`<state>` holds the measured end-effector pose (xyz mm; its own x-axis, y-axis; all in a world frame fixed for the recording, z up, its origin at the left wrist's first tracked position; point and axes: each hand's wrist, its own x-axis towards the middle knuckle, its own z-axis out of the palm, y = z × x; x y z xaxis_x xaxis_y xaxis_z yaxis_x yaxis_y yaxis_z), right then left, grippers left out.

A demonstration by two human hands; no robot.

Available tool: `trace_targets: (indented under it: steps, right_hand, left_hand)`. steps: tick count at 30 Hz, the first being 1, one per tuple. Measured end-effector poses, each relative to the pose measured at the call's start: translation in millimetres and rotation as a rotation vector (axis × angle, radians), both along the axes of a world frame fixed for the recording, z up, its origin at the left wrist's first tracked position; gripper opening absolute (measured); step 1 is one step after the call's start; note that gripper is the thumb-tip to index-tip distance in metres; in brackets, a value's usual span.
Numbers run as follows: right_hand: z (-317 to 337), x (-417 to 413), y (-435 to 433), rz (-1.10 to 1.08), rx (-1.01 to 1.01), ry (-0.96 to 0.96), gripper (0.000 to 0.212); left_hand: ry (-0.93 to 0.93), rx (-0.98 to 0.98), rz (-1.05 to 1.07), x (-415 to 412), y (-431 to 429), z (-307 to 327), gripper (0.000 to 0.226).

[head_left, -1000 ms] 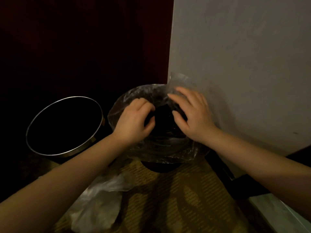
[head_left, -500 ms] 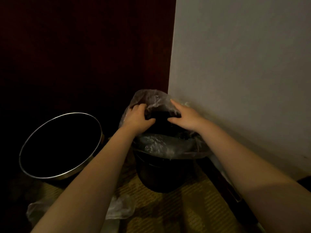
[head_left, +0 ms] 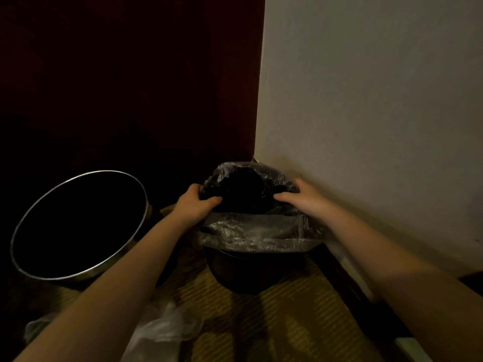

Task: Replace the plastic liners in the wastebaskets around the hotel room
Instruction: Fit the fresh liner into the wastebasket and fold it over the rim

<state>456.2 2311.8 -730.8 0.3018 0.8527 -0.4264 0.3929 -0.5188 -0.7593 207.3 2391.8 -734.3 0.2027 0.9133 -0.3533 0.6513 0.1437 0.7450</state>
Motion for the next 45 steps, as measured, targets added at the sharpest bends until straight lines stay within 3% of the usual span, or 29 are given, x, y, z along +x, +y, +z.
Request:
trace_targets:
  steps: [5, 8, 11, 16, 18, 21, 25, 29, 33, 35, 37, 40, 42, 43, 45]
  right_hand:
    - [2.5, -12.1, -23.2, -0.060, 0.054, 0.029, 0.077]
    - [8.2, -18.9, -35.6, 0.014, 0.146, -0.334, 0.081]
    - [22.5, -30.2, -47.3, 0.142, 0.429, -0.652, 0.066]
    - [30.2, -58.7, -73.2, 0.317, 0.710, -0.723, 0.038]
    - [29.3, -65.3, -87.1, 0.439, 0.791, -0.750, 0.030]
    - [22.8, -64.8, -107.9, 0.654, 0.880, -0.777, 0.029]
    - [8.8, -57.6, -126.8, 0.862, 0.851, -0.813, 0.037]
    - [5.5, -52.7, -126.8, 0.935, 0.801, -0.886, 0.025]
    - [-7.2, -53.8, -131.3, 0.956, 0.837, -0.892, 0.012]
    - [-26.8, -53.1, -137.7, 1.006, 0.786, -0.868, 0.005]
    - [-43.0, -53.7, -139.7, 1.086, 0.667, -0.886, 0.006]
    - [-49.6, -54.9, -132.7, 1.193, 0.226, -0.941, 0.031]
    - [-43.3, -54.3, -127.4, 1.226, 0.032, -0.913, 0.038]
    - [-38.1, -55.4, -126.5, 1.221, 0.079, -0.884, 0.032]
    - [-26.1, -57.4, -127.2, 1.123, 0.359, -0.854, 0.016]
  left_hand:
    - [0.045, 0.071, 0.000, -8.7, -26.8, 1.9, 0.063]
    - [0.031, 0.136, -0.046, -13.7, -42.3, 4.3, 0.067]
    - [0.212, 0.466, -0.114, -15.2, -54.7, 8.3, 0.068]
    - [0.196, 0.988, -0.346, -20.4, -78.4, 22.6, 0.037]
    - [0.187, 1.104, -0.502, -28.1, -90.0, 19.7, 0.028]
    - [0.231, 1.215, -0.750, -43.0, -106.0, 7.5, 0.031]
    - [0.375, 1.204, -0.901, -50.8, -117.2, -7.4, 0.041]
    - [0.485, 1.260, -0.902, -41.7, -113.2, -6.0, 0.021]
    - [0.460, 1.241, -1.050, -41.8, -118.8, -16.3, 0.010]
    - [0.493, 1.101, -1.117, -41.0, -126.3, -22.7, 0.010]
    - [0.665, 0.899, -1.172, -36.7, -131.2, -25.1, 0.014]
    - [0.906, 0.504, -1.155, -27.8, -128.4, -25.8, 0.031]
    - [0.892, 0.437, -1.159, -21.9, -126.5, -21.2, 0.033]
    - [0.854, 0.460, -1.181, -19.6, -125.4, -18.3, 0.030]
    - [0.657, 0.617, -1.194, -18.3, -125.2, -10.1, 0.024]
